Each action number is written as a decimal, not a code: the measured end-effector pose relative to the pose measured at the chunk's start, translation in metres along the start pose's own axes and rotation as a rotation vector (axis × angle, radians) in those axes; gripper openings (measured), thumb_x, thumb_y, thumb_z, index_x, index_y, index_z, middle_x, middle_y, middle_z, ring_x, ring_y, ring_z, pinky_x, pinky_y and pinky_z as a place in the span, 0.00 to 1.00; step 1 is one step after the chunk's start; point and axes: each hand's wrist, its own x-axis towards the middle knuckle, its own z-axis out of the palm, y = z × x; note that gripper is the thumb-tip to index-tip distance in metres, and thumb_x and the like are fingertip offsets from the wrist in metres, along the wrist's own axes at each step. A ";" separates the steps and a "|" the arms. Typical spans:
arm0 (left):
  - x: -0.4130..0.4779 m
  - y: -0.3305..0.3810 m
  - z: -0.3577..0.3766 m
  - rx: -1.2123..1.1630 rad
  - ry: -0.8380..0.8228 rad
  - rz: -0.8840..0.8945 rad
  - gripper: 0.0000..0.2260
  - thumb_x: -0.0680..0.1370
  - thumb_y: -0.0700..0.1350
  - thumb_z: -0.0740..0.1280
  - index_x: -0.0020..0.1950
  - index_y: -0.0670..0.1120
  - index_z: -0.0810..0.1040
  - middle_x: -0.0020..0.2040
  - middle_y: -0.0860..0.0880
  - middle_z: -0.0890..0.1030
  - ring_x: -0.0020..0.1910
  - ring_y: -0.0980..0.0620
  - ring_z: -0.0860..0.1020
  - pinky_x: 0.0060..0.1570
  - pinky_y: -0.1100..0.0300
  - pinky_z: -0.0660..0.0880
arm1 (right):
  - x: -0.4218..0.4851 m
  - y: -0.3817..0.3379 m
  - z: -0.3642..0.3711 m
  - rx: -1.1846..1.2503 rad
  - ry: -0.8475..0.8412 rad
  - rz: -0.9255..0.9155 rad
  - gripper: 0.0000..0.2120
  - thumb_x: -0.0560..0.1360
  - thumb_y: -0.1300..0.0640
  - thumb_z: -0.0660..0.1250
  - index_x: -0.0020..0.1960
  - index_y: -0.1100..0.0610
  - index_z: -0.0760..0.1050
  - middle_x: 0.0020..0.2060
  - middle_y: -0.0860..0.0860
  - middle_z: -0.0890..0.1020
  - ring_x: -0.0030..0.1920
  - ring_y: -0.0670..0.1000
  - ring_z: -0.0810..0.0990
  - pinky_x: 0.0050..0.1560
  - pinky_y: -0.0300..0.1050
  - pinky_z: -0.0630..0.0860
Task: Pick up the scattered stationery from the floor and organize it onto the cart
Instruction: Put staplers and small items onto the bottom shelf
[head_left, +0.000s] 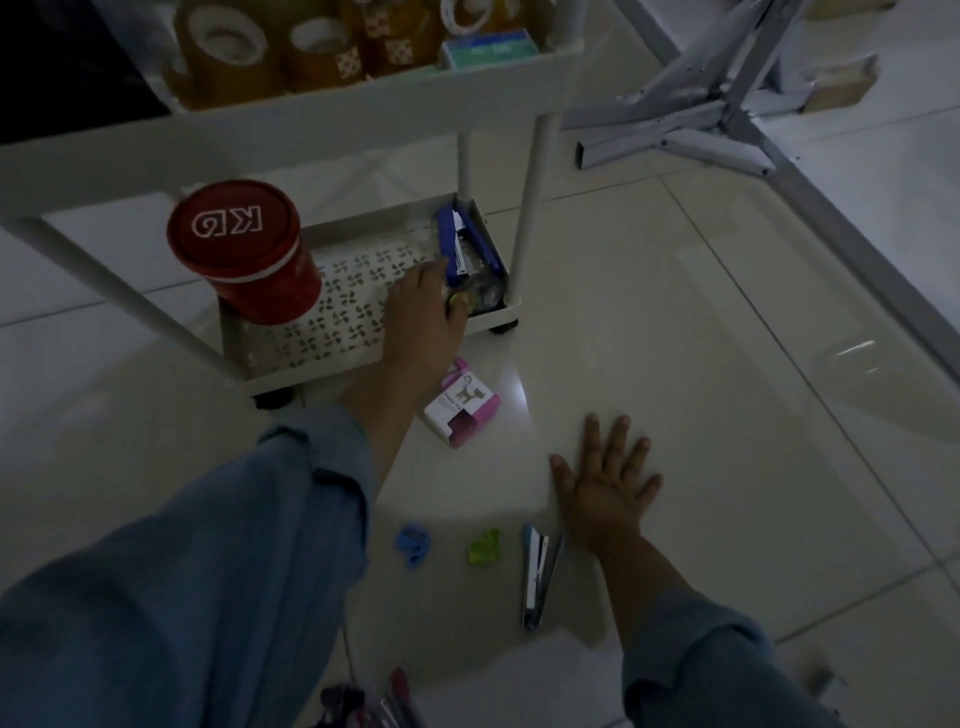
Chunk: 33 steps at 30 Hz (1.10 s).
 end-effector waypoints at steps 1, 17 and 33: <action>-0.008 0.000 -0.001 -0.002 0.036 0.044 0.21 0.78 0.49 0.58 0.68 0.39 0.69 0.65 0.39 0.72 0.63 0.41 0.70 0.65 0.49 0.66 | 0.000 -0.001 0.000 0.000 0.001 0.001 0.34 0.77 0.36 0.46 0.73 0.44 0.29 0.73 0.51 0.28 0.73 0.58 0.29 0.69 0.65 0.34; -0.320 -0.029 -0.060 -0.358 0.193 -0.353 0.17 0.77 0.37 0.64 0.66 0.39 0.71 0.64 0.40 0.73 0.65 0.44 0.70 0.60 0.70 0.59 | -0.193 -0.062 0.053 0.704 0.160 -0.341 0.11 0.76 0.63 0.62 0.58 0.62 0.76 0.55 0.58 0.79 0.57 0.56 0.77 0.59 0.45 0.71; -0.344 -0.027 -0.035 -0.663 0.107 -0.546 0.13 0.79 0.41 0.63 0.63 0.42 0.74 0.49 0.47 0.79 0.47 0.47 0.79 0.52 0.53 0.77 | -0.204 -0.046 0.079 0.942 0.029 -0.227 0.17 0.70 0.65 0.71 0.58 0.59 0.76 0.45 0.50 0.80 0.44 0.50 0.79 0.42 0.36 0.79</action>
